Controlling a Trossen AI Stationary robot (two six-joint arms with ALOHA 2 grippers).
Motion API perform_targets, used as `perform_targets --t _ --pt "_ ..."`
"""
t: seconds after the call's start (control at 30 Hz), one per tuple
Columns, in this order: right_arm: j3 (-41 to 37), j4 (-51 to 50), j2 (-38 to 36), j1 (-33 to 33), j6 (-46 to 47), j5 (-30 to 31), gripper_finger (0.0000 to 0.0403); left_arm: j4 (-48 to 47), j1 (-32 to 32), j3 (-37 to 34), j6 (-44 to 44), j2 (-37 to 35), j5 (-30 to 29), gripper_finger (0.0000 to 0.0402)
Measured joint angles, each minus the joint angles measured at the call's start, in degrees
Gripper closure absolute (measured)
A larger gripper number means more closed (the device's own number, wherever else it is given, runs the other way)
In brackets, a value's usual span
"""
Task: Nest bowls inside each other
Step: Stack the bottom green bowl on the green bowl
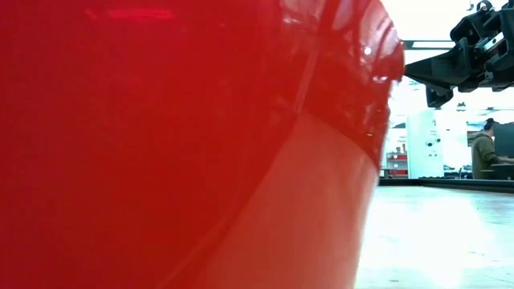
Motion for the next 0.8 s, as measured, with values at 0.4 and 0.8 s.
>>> perform_targets --t 0.4,0.8 --pt "0.0 0.0 0.0 0.0 0.08 0.0 0.0369 1.16 0.0 0.0 1.61 3.41 0.01 0.028" --pt "0.0 0.0 0.0 0.02 -0.02 -0.02 0.0369 2.1 -0.01 0.0 2.74 5.04 0.03 0.028"
